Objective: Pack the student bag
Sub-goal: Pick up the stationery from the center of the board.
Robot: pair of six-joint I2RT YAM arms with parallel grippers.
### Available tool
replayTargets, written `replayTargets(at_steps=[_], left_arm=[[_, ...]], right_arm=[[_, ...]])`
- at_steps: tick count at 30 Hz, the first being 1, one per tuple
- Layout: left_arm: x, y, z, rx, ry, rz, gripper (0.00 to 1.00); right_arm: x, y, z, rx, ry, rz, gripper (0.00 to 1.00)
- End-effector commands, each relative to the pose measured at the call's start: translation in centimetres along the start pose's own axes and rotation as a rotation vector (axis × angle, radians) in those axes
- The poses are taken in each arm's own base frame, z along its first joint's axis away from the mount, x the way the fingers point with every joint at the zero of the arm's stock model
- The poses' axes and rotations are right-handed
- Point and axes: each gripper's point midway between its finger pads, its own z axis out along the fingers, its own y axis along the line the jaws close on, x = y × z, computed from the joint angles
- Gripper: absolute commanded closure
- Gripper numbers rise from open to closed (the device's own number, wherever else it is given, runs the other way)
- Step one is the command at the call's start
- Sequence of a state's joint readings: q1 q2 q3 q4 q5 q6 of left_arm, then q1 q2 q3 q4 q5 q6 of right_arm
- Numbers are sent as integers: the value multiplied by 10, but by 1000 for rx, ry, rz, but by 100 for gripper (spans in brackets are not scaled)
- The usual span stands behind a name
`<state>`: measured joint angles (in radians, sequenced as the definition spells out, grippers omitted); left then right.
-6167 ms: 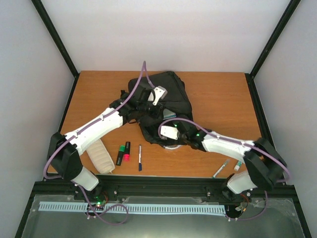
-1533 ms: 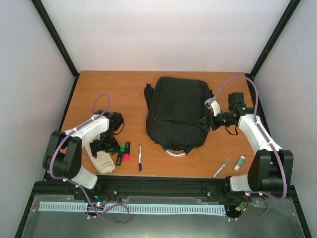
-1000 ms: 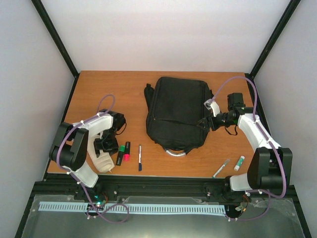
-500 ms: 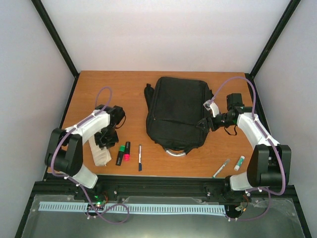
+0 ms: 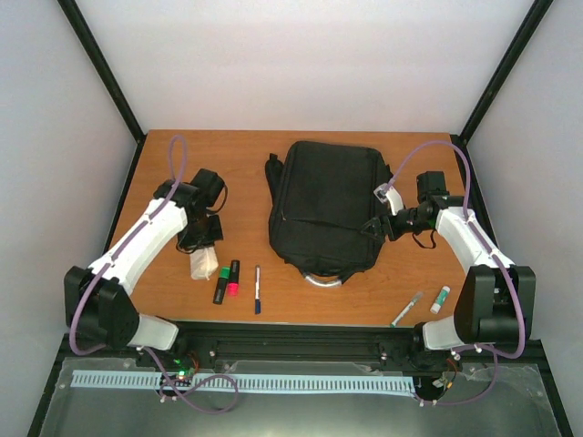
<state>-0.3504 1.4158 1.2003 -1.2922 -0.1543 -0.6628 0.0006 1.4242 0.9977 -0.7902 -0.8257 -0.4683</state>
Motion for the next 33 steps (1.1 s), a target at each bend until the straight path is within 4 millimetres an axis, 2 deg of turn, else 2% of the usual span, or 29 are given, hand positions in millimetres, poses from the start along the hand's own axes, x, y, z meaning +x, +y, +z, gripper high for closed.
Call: replayTargets(at_steps=[1, 6, 8, 10, 13, 17, 20, 23, 26, 30, 33], left_arm=[[-13, -45, -47, 257, -132, 107, 99], [-2, -98, -81, 576, -182, 220, 99], [0, -116, -89, 677, -208, 247, 99], [7, -129, -89, 744, -206, 266, 99], [19, -146, -83, 798, -204, 305, 99], [34, -160, -86, 858, -235, 373, 99], [43, -158, -81, 883, -236, 376, 99], [49, -145, -66, 841, -221, 340, 99], [59, -132, -60, 829, -210, 324, 99], [67, -117, -65, 833, -233, 320, 99], [70, -116, -71, 857, -236, 316, 99]], right_arm=[[-8, 8, -5, -31, -23, -39, 26], [-25, 28, -20, -72, -26, -122, 28], [-28, 29, -23, -36, -2, -171, 28], [-27, 36, -20, -18, 36, -233, 27], [-17, 52, -9, 14, 118, -350, 26], [8, 58, 25, 128, 280, -528, 26], [24, 52, 44, 188, 368, -606, 26], [32, 49, 58, 213, 408, -646, 26], [36, 48, 68, 243, 426, -689, 27], [42, 44, 81, 275, 457, -733, 26], [47, 38, 92, 301, 483, -749, 27]])
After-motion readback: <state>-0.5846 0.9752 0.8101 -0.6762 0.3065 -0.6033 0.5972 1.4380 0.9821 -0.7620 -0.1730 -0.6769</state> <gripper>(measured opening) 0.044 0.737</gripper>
